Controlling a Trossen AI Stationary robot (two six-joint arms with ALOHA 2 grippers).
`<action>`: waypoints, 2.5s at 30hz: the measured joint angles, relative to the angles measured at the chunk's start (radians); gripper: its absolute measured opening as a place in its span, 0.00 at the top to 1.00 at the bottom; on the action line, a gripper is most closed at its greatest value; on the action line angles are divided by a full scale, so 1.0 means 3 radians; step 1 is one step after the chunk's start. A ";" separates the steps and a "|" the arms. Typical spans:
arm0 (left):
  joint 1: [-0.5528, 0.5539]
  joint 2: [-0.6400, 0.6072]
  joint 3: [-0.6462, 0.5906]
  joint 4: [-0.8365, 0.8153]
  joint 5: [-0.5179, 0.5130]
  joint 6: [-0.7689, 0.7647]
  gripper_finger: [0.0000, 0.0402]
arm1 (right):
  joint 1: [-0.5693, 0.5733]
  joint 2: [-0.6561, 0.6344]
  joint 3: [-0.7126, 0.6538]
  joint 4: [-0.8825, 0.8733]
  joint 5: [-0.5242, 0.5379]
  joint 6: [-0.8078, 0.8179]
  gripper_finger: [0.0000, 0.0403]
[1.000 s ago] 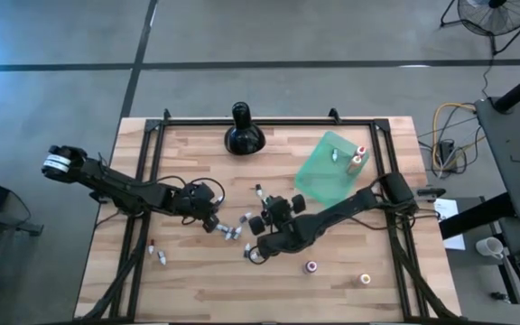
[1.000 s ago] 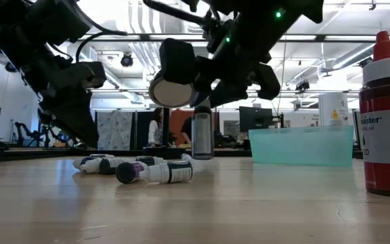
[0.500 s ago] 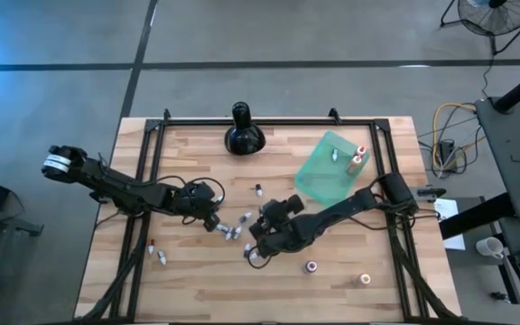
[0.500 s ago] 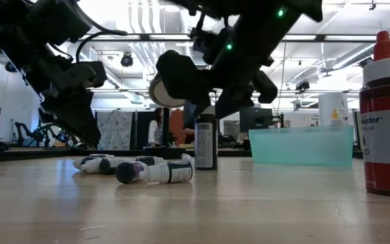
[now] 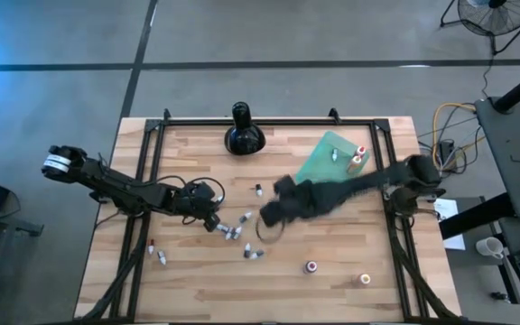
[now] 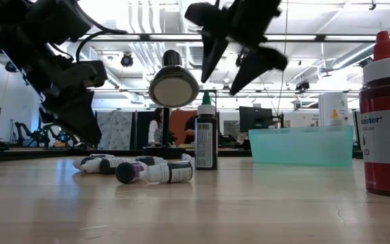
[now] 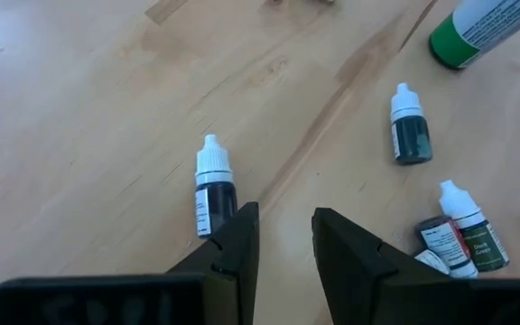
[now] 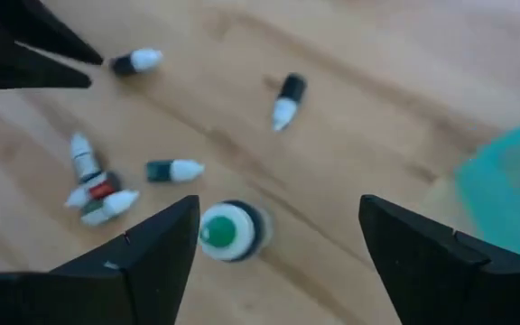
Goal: Pick & Place food coloring
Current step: Put the large green food coloring bottle into the green bin
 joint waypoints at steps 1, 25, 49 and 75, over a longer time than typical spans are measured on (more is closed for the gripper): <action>0.0000 0.0000 0.0000 0.0016 -0.0001 0.0000 0.80 | -0.0114 -0.0019 0.0010 0.0031 -0.0283 -0.0080 0.26; -0.0003 0.0000 -0.0001 0.0008 -0.0004 -0.0113 0.80 | -0.0421 0.0231 0.0210 0.0074 -0.1526 0.0101 0.26; -0.0003 0.0000 -0.0005 -0.0010 -0.0014 -0.0134 0.80 | -0.0404 0.1218 0.1746 -0.1526 -0.1449 -0.0376 0.33; -0.0003 0.0000 -0.0005 -0.0012 -0.0013 -0.0126 0.80 | -0.0404 0.1224 0.1632 -0.1376 -0.1520 -0.0352 0.61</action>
